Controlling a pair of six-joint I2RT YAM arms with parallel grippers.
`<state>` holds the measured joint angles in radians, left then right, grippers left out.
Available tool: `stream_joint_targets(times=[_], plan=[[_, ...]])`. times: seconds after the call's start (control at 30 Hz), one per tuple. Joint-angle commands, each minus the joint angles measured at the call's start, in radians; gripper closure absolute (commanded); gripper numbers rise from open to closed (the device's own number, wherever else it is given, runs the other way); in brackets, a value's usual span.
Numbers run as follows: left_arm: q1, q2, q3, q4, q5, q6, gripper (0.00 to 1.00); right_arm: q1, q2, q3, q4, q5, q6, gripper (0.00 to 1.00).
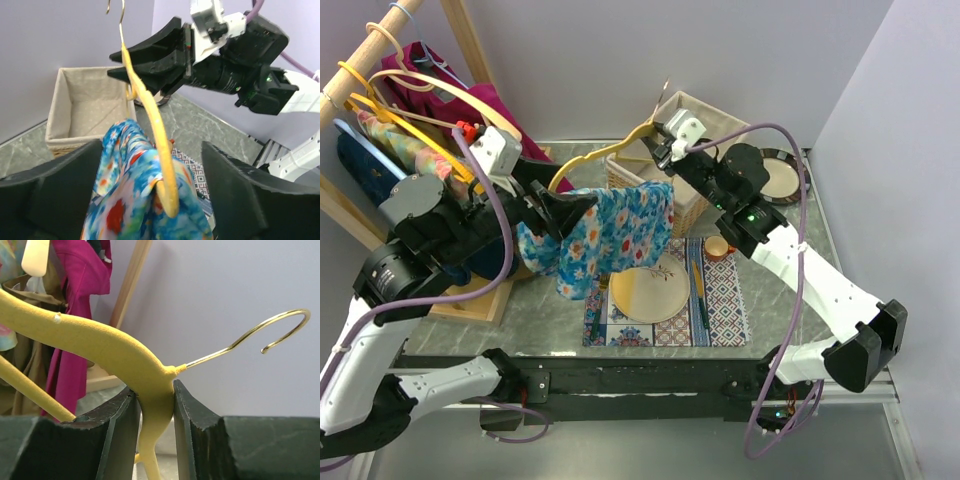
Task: Remove the skirt from the hanger
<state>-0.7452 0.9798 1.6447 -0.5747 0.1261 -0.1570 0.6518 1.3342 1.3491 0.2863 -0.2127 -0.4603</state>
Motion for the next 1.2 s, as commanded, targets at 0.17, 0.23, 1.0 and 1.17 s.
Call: stream_joint_targets(times=[0.17, 0.23, 1.0, 1.17], plan=[[-0.002, 0.086, 0.171, -0.172, -0.078, -0.05, 0.01, -0.004, -0.038, 0.058, 0.013, 0.022, -0.205, 1.0], [-0.002, 0.114, 0.217, -0.226, -0.109, -0.059, 0.03, -0.006, -0.041, 0.042, 0.017, 0.018, -0.251, 1.0], [0.0, 0.356, 0.354, -0.378, -0.1, -0.019, 0.6, 0.039, -0.066, 0.027, -0.093, 0.015, -0.406, 1.0], [0.0, 0.359, 0.326, -0.378, -0.123, -0.007, 0.62, 0.04, -0.064, 0.036, -0.102, 0.007, -0.399, 1.0]])
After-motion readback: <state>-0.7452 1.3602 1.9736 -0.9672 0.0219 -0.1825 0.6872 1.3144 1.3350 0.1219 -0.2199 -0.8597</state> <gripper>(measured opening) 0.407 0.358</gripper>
